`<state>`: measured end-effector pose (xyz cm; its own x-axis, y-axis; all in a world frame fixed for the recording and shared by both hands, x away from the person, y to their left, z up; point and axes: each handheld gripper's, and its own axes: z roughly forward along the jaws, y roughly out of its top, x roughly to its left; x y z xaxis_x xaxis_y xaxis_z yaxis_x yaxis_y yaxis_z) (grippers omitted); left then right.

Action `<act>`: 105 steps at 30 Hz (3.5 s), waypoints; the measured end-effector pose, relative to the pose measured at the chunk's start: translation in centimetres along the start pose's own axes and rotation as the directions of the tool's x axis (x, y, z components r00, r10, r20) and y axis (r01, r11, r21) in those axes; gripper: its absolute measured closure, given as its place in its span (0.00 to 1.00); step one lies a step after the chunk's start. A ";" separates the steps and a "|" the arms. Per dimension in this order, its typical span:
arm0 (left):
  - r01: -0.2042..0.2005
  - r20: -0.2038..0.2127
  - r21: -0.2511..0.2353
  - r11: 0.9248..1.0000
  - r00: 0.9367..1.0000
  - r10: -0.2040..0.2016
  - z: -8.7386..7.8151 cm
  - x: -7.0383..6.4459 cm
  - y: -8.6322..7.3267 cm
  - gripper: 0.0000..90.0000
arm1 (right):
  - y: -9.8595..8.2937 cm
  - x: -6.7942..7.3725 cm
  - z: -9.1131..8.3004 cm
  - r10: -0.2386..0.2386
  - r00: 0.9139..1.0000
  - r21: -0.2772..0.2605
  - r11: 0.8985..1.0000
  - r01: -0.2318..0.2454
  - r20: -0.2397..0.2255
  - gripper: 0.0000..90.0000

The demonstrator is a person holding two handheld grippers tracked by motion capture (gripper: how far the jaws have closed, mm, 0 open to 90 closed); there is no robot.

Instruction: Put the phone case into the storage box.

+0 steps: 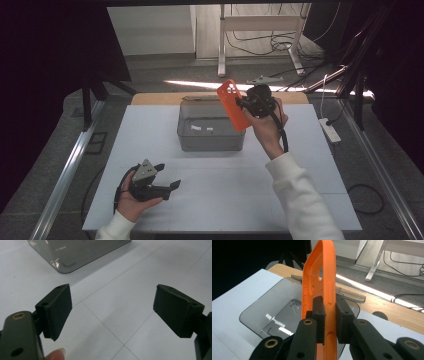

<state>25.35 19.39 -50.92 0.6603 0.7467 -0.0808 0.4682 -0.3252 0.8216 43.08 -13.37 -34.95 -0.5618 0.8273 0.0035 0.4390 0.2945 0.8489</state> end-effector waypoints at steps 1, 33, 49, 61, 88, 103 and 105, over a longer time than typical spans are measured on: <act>0.003 0.000 -0.003 1.000 1.000 -0.003 0.0 0.0 0.0 0.18 | 0.0 0.0 0.1 0.000 1.000 0.003 1.000 0.000 0.002 0.89; -0.001 0.002 -0.001 1.000 1.000 0.001 0.0 0.0 0.0 0.18 | 0.1 -0.9 3.0 0.005 0.996 0.059 0.998 -0.010 0.084 0.89; -0.001 0.003 -0.001 1.000 1.000 0.001 0.0 0.0 0.0 0.18 | 0.0 -0.7 4.2 -0.012 0.992 0.080 0.997 0.002 0.122 0.89; -0.002 0.003 -0.002 1.000 1.000 0.002 0.0 0.0 0.0 0.18 | -0.2 -0.7 4.7 -0.012 0.991 0.093 0.996 -0.001 0.136 0.89; -0.003 0.005 -0.004 1.000 1.000 0.003 -0.1 0.0 0.0 0.18 | -0.5 -0.4 5.9 -0.028 0.983 0.121 0.993 0.006 0.180 0.89; -0.003 0.005 -0.004 1.000 1.000 0.003 -0.1 0.0 0.0 0.18 | -1.1 0.0 6.8 -0.051 0.978 0.168 0.986 0.016 0.204 0.89; -0.003 0.005 -0.005 1.000 1.000 0.003 -0.1 0.0 0.0 0.18 | -1.1 0.1 6.9 -0.056 0.977 0.172 0.985 0.020 0.206 0.89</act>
<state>25.32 19.47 -50.85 0.6648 0.7426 -0.0808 0.4632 -0.3250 0.8245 47.40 -10.35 -39.57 -0.4289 0.8903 -0.1529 0.5420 0.3890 0.7450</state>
